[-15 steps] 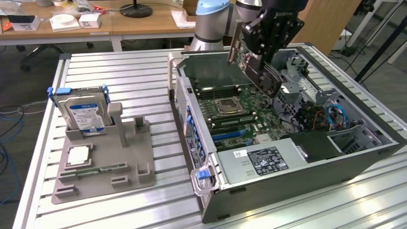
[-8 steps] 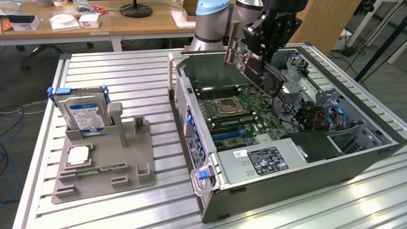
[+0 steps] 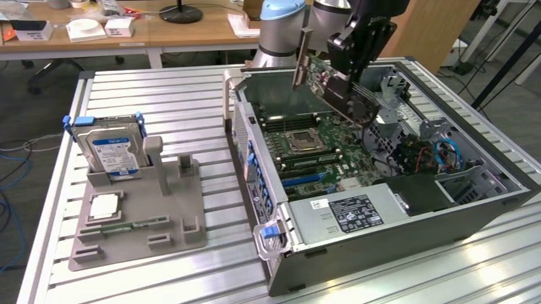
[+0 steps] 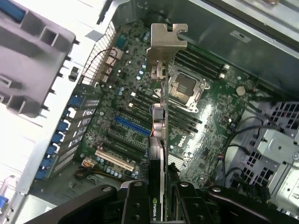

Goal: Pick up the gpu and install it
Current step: 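Insert the gpu into the slot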

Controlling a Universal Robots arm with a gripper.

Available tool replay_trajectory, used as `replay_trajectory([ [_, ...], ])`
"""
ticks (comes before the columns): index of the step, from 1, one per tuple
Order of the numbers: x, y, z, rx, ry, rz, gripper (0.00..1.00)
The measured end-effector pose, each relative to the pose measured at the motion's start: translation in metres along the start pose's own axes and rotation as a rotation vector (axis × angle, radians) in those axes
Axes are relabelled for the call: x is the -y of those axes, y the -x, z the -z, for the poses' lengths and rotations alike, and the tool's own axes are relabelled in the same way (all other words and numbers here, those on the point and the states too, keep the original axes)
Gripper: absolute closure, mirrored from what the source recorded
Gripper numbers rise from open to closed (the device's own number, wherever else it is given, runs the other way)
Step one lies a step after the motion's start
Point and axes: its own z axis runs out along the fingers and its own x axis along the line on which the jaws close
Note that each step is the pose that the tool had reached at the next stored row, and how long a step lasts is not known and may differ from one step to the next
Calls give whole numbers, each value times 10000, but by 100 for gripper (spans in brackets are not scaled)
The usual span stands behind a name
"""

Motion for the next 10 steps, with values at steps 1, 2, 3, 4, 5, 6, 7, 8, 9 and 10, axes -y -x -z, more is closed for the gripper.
replay_trajectory([
  [1,0,0,0,-2,3,152,74],
  [2,0,0,0,-2,5,306,74],
  [3,0,0,-1,-3,8,462,74],
  [4,0,0,-1,-4,10,628,74],
  [5,0,0,-1,-5,13,782,74],
  [6,0,0,-1,-7,15,935,74],
  [7,0,0,-1,-8,18,1091,74],
  [8,0,0,-1,-9,21,1244,74],
  [9,0,0,-1,-10,23,1399,74],
  [10,0,0,-1,-11,26,1540,74],
])
